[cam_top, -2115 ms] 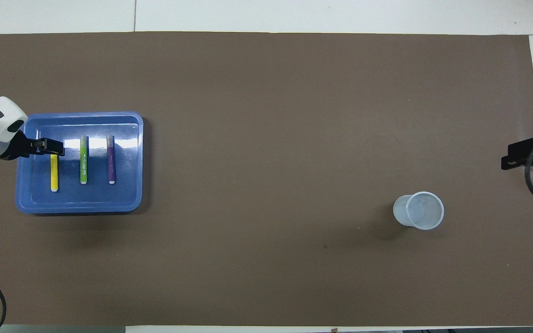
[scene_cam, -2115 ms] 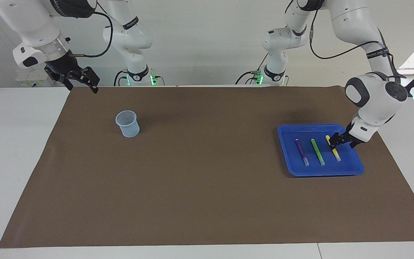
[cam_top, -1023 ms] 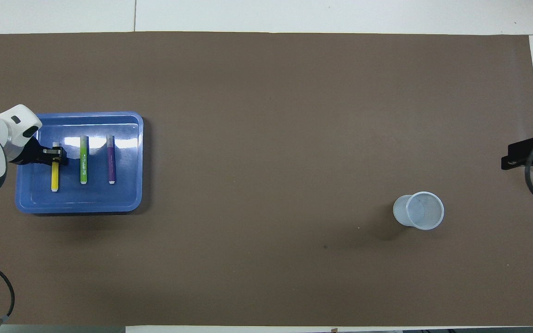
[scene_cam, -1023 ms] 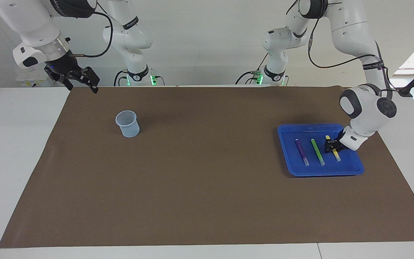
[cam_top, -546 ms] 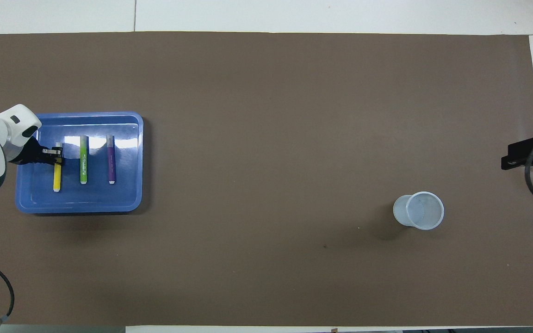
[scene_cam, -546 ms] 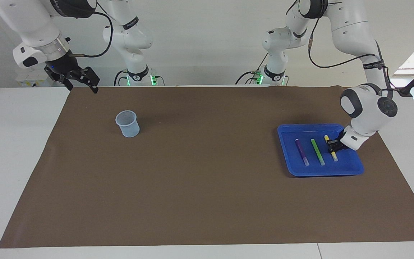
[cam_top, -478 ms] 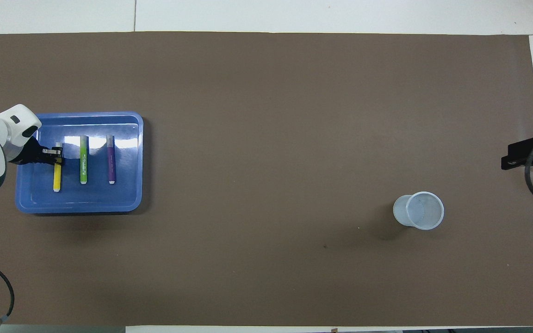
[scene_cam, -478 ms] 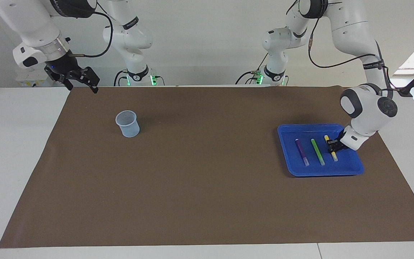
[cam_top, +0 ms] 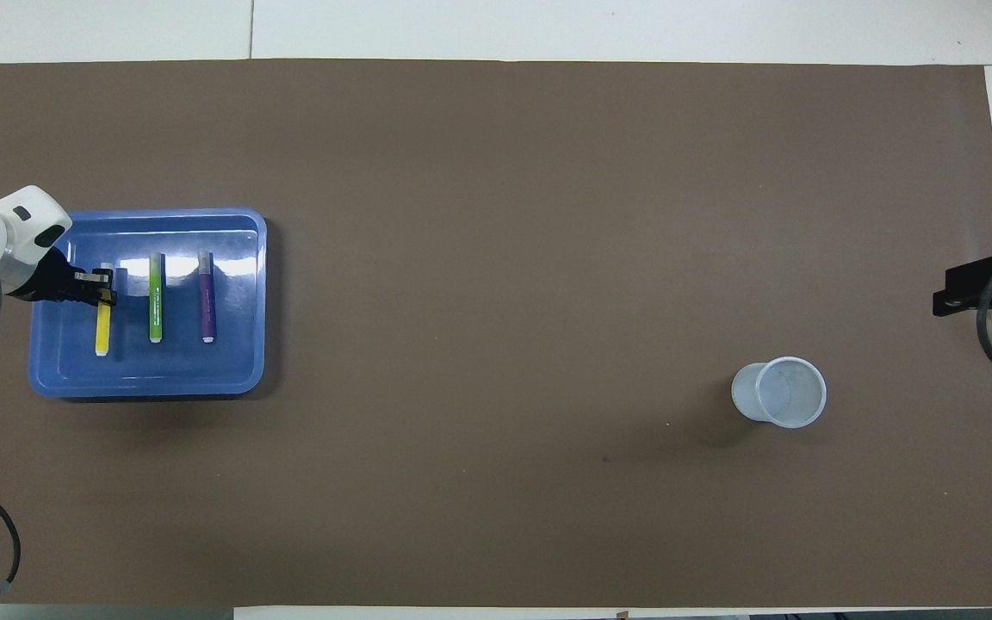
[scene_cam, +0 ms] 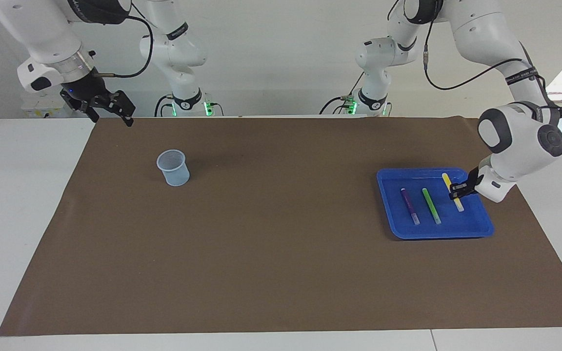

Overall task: Transfer and insert pens with both arms
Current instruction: 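Reach the left gripper down to the yellow pen in the tray, then lift the yellow pen with the left gripper while the right gripper approaches, then grasp the yellow pen tip with the right gripper from the left gripper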

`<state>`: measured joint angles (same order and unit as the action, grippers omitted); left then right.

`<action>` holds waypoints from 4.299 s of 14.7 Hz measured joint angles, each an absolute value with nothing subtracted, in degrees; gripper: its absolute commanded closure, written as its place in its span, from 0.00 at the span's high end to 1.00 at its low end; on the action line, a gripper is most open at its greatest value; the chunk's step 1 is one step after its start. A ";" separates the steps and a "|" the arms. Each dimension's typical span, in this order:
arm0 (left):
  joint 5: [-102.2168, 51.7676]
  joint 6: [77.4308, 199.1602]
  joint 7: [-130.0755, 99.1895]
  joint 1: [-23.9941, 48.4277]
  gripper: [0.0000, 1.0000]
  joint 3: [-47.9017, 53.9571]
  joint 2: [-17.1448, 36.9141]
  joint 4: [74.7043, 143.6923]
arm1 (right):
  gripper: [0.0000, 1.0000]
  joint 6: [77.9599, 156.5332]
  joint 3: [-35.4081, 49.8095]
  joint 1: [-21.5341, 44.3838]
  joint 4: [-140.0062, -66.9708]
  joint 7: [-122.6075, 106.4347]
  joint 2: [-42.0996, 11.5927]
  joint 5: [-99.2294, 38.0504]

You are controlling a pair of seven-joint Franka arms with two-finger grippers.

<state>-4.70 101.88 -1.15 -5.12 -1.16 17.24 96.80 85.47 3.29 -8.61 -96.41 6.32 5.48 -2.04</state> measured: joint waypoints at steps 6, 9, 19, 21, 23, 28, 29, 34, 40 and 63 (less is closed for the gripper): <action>-18.07 84.66 -34.82 -0.21 0.00 -0.54 9.97 90.29 | 1.00 85.46 3.65 -8.21 -96.41 6.32 5.48 -2.20; -25.92 82.54 -54.04 3.66 0.00 -0.26 5.76 90.48 | 1.00 85.42 3.98 -6.49 -96.43 6.32 5.48 -4.54; -52.03 96.09 -89.48 17.60 0.00 0.08 -1.59 104.26 | 1.00 82.01 3.34 -6.90 -96.33 12.19 5.81 -37.10; -56.52 103.60 -92.10 21.91 0.00 0.21 -3.82 109.28 | 1.00 83.29 4.87 -6.84 -96.10 17.59 6.48 -40.41; -60.28 108.94 -94.05 24.71 0.00 0.26 -5.76 113.26 | 1.00 85.46 8.59 -6.71 -96.00 21.26 6.99 -41.78; -65.67 121.40 -99.56 31.05 0.00 0.21 -8.95 119.74 | 1.00 95.26 18.60 -4.53 -98.07 27.95 8.25 -41.78; -66.42 123.04 -99.83 32.12 0.00 0.25 -9.40 120.75 | 1.00 97.42 18.95 -3.18 -99.08 29.08 8.68 -41.78; -67.81 124.24 -100.16 32.79 0.00 0.00 -10.41 122.25 | 1.00 106.90 19.01 1.51 -103.88 30.30 9.70 -41.78; -68.96 124.37 -100.24 32.76 0.00 -0.15 -10.41 122.27 | 0.70 110.99 19.03 2.20 -105.90 30.07 9.72 -41.78; -69.26 125.18 -102.01 32.56 1.00 -0.64 -11.33 122.28 | 0.01 111.49 18.65 2.27 -107.76 29.06 10.47 -38.45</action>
<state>-69.26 125.18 -102.01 32.56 -0.64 -11.33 122.28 111.49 18.65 2.27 -107.76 29.06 10.47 -38.45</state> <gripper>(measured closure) 0.128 0.819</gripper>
